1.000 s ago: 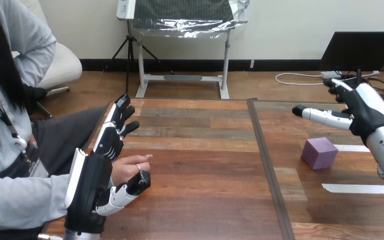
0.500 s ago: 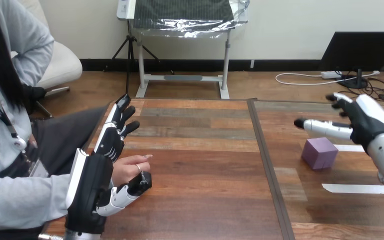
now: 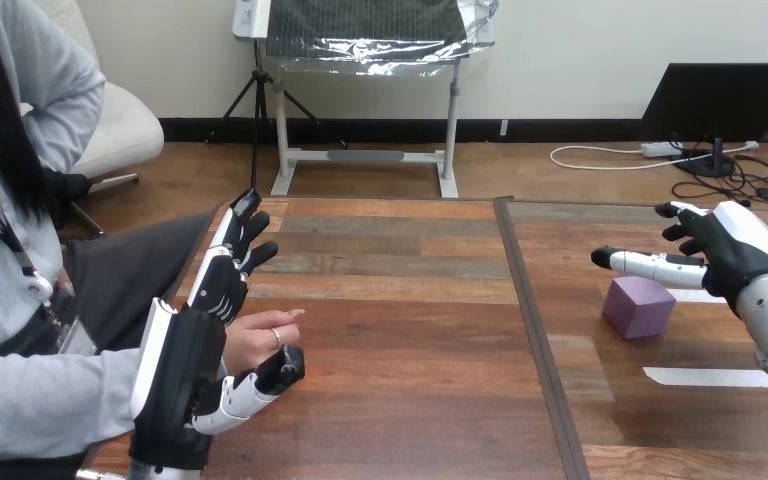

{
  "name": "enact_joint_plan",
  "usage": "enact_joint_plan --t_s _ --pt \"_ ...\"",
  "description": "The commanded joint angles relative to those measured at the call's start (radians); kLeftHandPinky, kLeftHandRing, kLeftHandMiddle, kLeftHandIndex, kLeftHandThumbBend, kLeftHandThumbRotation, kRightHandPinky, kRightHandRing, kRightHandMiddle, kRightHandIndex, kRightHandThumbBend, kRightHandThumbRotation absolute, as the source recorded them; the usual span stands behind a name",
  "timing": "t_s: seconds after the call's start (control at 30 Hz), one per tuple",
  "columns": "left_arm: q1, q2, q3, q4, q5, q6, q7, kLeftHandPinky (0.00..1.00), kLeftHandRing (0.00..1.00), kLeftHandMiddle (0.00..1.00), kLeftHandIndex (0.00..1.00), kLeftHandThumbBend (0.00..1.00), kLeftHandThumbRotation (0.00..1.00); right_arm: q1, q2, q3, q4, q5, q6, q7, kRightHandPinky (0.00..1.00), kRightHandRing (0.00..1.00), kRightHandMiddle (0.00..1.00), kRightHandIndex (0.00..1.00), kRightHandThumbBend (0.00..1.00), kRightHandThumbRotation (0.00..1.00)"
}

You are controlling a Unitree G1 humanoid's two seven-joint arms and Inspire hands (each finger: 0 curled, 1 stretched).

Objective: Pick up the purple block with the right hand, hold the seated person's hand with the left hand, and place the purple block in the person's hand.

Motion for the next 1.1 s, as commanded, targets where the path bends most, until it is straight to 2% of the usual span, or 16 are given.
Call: enact_joint_plan --t_s 0.0,0.13,0.33,0.5,0.6,1.07 --pt "-0.022 -0.002 -0.005 -0.052 -0.018 -0.026 -0.001 0.88 0.95 0.98 0.96 1.00 0.75 -0.045 0.024 0.017 -0.001 -0.012 0.006 -0.016 0.68 0.85 0.84 0.92 0.99 0.67" --pt "-0.022 -0.002 -0.003 -0.051 -0.016 -0.033 0.000 0.88 0.95 0.98 0.96 1.00 0.75 -0.038 0.030 0.027 0.001 -0.020 0.016 -0.021 0.67 0.83 0.81 0.91 1.00 0.68" --pt "-0.022 0.000 0.000 -0.051 -0.009 -0.037 0.001 0.88 0.95 0.98 0.96 1.00 0.75 -0.029 0.039 0.039 0.004 -0.032 0.027 -0.030 0.68 0.81 0.82 0.91 1.00 0.69" --pt "-0.020 -0.001 -0.004 -0.054 -0.015 -0.036 0.000 0.87 0.95 0.98 0.96 1.00 0.75 -0.029 0.046 0.042 0.008 -0.029 0.051 -0.014 0.72 0.84 0.88 0.92 1.00 0.72" --pt "-0.019 -0.002 -0.008 -0.056 -0.022 -0.036 -0.003 0.87 0.95 0.98 0.96 1.00 0.75 -0.026 0.051 0.046 0.008 -0.033 0.053 -0.021 0.76 0.87 0.91 0.93 1.00 0.73" --pt "-0.019 -0.003 -0.012 -0.048 -0.034 -0.051 -0.006 0.87 0.94 0.97 0.96 1.00 0.73 -0.014 0.062 0.069 0.013 -0.049 0.068 -0.018 0.86 0.93 0.95 0.94 1.00 0.73"
